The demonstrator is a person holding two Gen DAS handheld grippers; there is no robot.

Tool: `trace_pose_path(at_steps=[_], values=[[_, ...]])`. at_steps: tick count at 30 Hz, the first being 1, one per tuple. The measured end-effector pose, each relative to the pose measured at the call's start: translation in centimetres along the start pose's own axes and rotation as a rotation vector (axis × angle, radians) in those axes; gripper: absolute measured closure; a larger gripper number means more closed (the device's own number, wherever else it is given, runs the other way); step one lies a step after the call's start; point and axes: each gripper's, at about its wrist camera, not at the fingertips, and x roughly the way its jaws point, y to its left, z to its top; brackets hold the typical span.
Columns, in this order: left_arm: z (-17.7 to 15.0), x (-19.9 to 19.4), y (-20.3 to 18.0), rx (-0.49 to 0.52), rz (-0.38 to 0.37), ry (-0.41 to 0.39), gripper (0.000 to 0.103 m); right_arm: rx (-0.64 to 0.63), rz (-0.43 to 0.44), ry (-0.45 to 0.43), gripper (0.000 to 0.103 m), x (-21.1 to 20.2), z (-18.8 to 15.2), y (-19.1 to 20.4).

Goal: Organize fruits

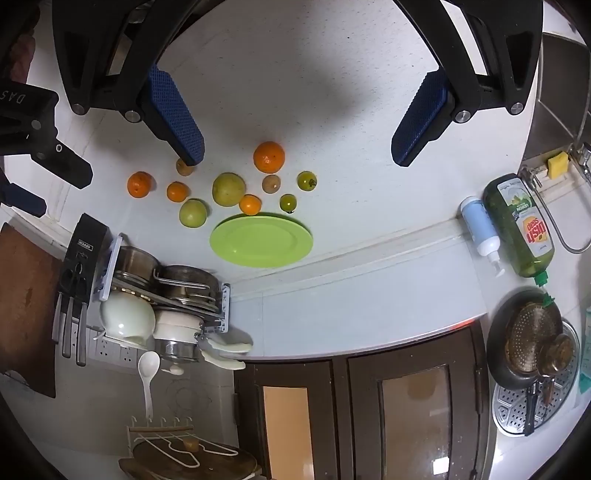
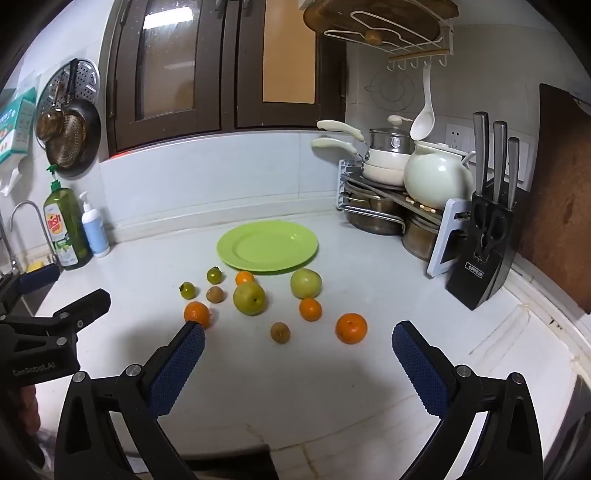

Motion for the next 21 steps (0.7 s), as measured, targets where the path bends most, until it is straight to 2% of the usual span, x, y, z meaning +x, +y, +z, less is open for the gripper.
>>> trace_pose_path(at_steps=[21], values=[[0.23,-0.36,0.35,-0.015,-0.007,-0.030,0.000,-0.009,0.000,-0.003,0.001,0.24,0.33,-0.09]])
